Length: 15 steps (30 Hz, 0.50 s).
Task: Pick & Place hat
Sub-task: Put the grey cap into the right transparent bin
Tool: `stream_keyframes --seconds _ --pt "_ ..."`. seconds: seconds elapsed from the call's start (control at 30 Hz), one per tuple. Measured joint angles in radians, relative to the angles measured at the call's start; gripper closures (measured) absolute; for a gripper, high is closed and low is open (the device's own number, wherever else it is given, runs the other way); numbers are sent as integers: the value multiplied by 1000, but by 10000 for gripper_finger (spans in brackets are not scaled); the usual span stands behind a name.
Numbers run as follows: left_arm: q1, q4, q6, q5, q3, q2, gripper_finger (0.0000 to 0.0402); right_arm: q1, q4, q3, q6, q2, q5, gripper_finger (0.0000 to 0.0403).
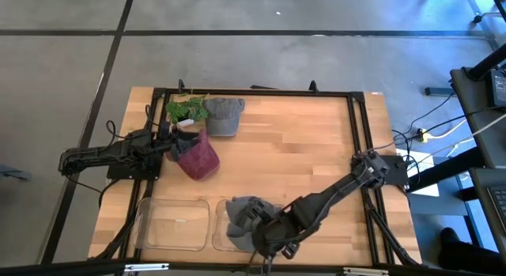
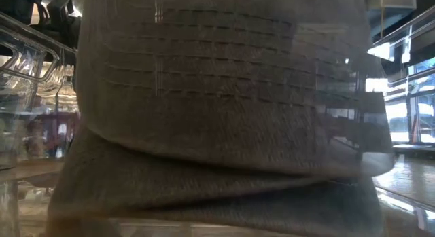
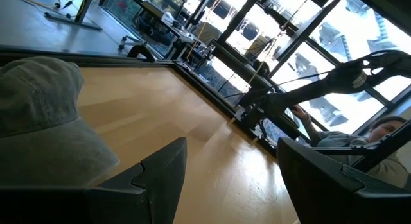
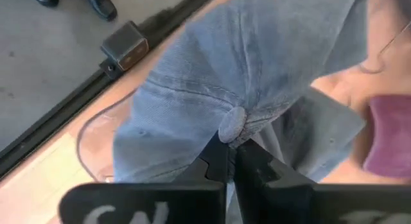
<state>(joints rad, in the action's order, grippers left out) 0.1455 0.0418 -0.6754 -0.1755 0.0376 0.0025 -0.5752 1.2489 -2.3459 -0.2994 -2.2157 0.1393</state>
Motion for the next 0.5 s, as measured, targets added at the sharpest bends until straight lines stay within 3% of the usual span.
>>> stream_keyframes --seconds 0.2,0.5 --pt "0 3 -1 29 0 0 166 16 20 0 33 -2 87 358" --pt "0 5 14 39 0 0 166 70 27 13 95 -2 174 245"
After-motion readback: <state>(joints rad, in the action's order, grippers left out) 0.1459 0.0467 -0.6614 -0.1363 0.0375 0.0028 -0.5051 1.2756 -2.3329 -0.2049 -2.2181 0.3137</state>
